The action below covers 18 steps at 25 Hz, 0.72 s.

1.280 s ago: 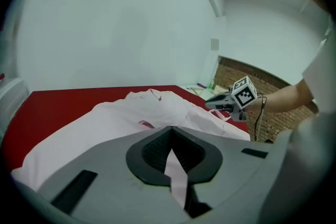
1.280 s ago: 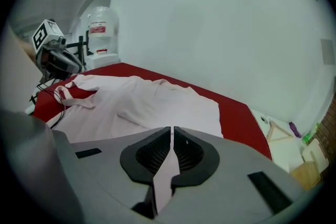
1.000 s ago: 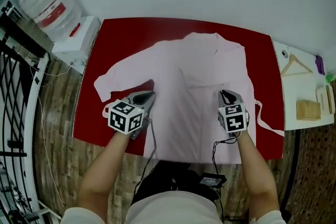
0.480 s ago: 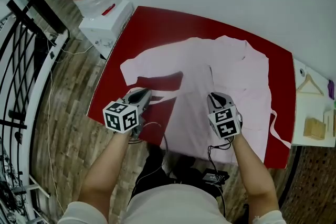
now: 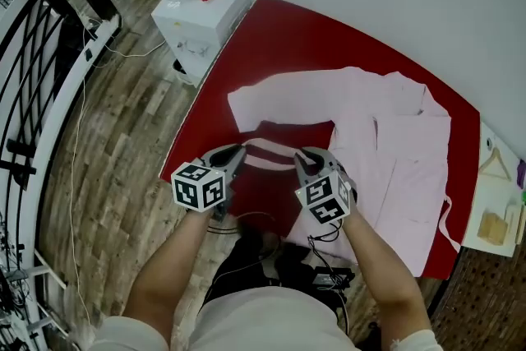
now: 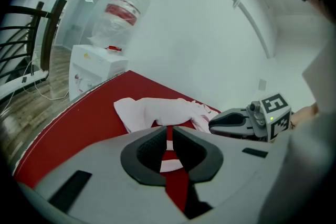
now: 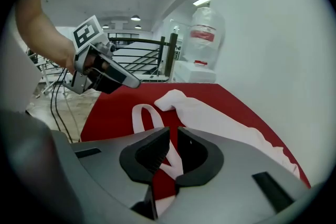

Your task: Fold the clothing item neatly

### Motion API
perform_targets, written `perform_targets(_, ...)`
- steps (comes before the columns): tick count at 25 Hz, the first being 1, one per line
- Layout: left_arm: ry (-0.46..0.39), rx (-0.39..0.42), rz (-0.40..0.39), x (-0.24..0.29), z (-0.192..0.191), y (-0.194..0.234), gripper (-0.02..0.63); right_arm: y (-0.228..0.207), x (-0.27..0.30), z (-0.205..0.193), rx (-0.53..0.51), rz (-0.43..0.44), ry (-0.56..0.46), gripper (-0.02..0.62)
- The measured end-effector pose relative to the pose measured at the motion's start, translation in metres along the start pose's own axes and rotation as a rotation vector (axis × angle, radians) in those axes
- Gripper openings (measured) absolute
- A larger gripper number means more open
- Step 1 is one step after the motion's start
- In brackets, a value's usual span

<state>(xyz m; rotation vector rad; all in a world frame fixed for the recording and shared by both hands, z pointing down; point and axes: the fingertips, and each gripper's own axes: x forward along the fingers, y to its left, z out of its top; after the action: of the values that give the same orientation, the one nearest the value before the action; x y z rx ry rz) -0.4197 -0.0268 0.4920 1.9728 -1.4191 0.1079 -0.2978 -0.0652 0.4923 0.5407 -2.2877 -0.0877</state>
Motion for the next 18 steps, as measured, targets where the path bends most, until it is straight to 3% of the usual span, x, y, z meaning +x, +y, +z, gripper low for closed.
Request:
perform_targets(4,0.001,-0.045,0.008,-0.010,-0.005,0.023,0.029,0.031,0.043,0.027,-0.092,0.061,0.009,0.040)
perform_targets(6,-0.004,-0.074,0.006,-0.014,-0.006,0.032,0.062,0.043,0.063,0.038,-0.135,0.087,0.018,0.078)
perform_targets(11,-0.007,-0.117,-0.009,-0.021,-0.009,0.052,0.086,0.065,0.108,0.058,-0.288,0.107,0.056,0.100)
perform_targets(15,-0.008,-0.144,-0.023,-0.021,-0.010,0.064,0.095,0.072,0.141,0.055,-0.412,0.115,0.135,0.100)
perform_targets(18,-0.012,-0.161,-0.037,-0.020,-0.008,0.070,0.103,0.069,0.160,0.043,-0.414,0.116,0.210,0.100)
